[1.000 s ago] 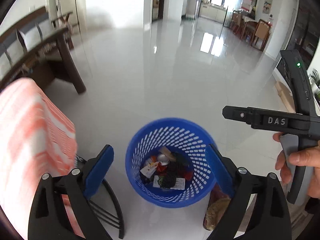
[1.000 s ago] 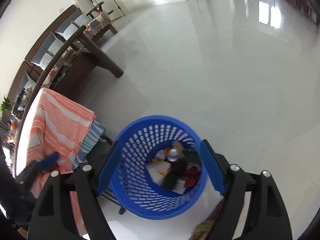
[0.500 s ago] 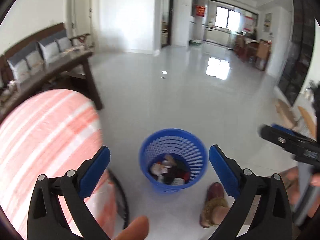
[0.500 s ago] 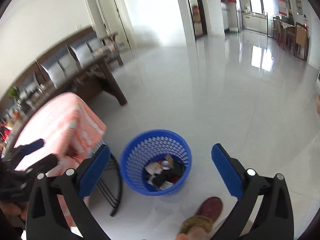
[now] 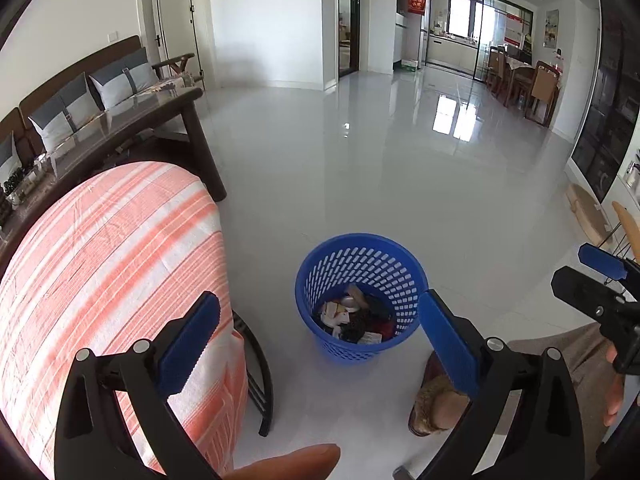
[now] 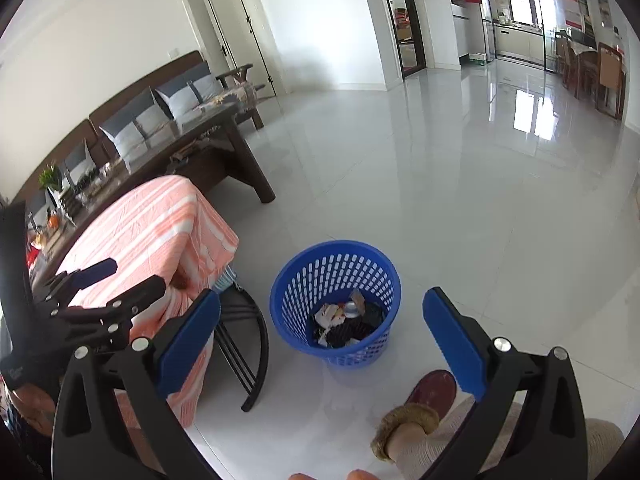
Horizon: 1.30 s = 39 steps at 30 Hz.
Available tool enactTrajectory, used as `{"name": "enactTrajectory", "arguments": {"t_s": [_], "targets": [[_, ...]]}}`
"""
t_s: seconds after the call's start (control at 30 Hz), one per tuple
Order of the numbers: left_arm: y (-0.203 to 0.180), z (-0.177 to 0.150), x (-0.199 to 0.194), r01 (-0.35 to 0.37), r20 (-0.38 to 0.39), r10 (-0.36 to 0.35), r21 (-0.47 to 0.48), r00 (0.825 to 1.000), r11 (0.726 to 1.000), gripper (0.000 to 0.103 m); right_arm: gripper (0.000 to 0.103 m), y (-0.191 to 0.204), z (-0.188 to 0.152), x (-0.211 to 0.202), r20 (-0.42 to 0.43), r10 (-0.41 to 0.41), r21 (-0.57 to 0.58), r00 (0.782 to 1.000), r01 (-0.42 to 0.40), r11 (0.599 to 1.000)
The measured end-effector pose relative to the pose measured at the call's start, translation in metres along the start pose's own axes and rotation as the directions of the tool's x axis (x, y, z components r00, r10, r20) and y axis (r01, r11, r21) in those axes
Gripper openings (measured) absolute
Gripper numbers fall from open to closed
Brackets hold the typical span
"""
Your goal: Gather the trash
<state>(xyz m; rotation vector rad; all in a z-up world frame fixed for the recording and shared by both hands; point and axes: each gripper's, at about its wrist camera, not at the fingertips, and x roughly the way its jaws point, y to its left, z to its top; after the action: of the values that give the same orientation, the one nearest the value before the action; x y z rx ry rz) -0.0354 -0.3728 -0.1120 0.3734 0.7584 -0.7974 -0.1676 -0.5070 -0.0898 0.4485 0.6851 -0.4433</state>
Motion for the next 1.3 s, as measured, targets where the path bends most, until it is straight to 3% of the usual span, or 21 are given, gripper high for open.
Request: {"name": "enactTrajectory", "arguments": {"t_s": [0.13,0.37,0.73,1.3], "targets": [[-0.003,-0.001,0.005,0.038,-0.033,-0.038,-0.001,0.999,0.999,0.098,0.098,0.01,-0.005,-0.003,-0.009,-0.061,-0.047,0.998,0.061,0.997],[-0.006,-0.01,0.018,0.026,-0.106,-0.025,0.008,0.994,1.0,0.098,0.098,0.028,-0.023,0.004,-0.09,-0.084,-0.108,0.992,0.074,0.991],[-0.007,-0.016,0.028,-0.007,-0.156,0.01,0.02,0.988,1.0,0.098,0.098,0.023,-0.036,0.013,-0.18,-0.125,-0.094,0.976,0.11,0.99],[-0.007,-0.016,0.033,-0.004,-0.185,0.007,0.015,0.983,1.0,0.098,0.098,0.023,-0.036,0.017,-0.204,-0.146,-0.096,0.968,0.129,0.987]]}}
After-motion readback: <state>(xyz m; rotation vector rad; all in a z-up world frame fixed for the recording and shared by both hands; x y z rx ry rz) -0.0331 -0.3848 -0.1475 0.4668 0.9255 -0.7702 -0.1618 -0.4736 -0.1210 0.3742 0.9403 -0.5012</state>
